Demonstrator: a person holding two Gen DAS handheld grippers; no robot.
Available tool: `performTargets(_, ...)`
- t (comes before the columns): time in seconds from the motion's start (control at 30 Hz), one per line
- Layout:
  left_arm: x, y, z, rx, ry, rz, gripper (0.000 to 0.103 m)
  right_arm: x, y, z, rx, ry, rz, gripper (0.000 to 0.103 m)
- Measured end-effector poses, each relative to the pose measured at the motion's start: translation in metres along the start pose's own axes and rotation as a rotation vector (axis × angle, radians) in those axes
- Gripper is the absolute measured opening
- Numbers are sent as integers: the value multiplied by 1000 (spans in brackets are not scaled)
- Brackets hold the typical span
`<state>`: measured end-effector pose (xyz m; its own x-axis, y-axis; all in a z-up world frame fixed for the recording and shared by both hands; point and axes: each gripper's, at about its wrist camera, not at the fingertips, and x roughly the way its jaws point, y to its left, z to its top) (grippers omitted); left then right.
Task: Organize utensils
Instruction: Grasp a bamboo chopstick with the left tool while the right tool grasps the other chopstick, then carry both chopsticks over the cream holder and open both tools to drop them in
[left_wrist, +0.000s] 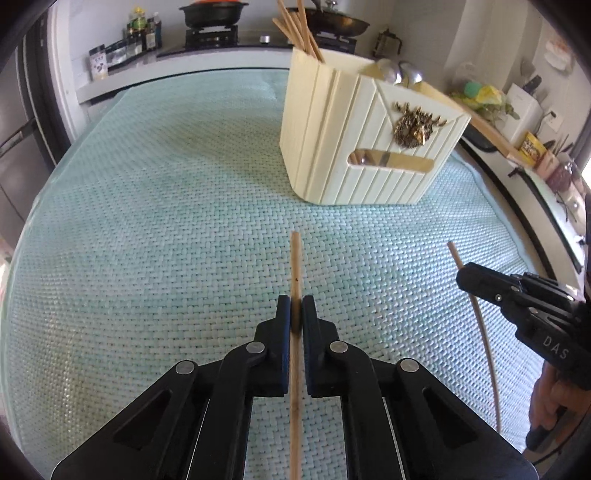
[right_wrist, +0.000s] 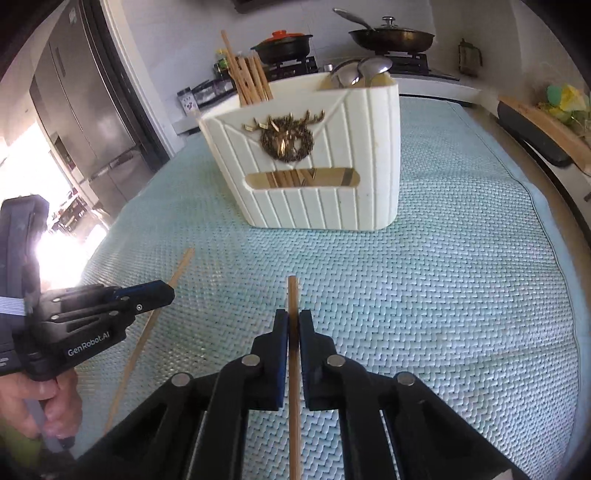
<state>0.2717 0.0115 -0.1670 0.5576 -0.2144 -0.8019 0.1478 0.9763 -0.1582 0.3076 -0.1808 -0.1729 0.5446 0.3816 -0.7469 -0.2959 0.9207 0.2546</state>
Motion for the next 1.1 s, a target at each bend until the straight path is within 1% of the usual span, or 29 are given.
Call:
performTargets(0.17, -54, 1, 2, -18, -104, -39, 4, -51, 9, 6, 23, -94, 60, 6)
performTargets(0.3, -96, -2, 3, -17, -187, -73, 4, -97, 24, 2, 10, -186, 87, 6)
performTargets(0.4, -116, -3, 5, -16, -240, -94, 4, -130, 33, -6, -19, -261, 85, 6)
performTargets(0.57, -146, -7, 0, -34, -310, -127, 4, -170, 49, -19, -84, -374, 35, 6)
performTargets(0.67, -158, -8, -2, -38, -346, -138, 4, -183, 58, -21, -116, -430, 10, 6)
performTargets(0.77, -165, -9, -2, -33, -369, -137, 4, -192, 61, -21, -128, -468, 1, 6)
performTargets(0.97, -168, -10, 0, -46, -379, -147, 4, -197, 65, -16, -142, -491, -2, 6)
performTargets(1.1, -165, -9, 13, -47, -370, -166, 4, -201, 64, -8, -152, -500, 2, 6)
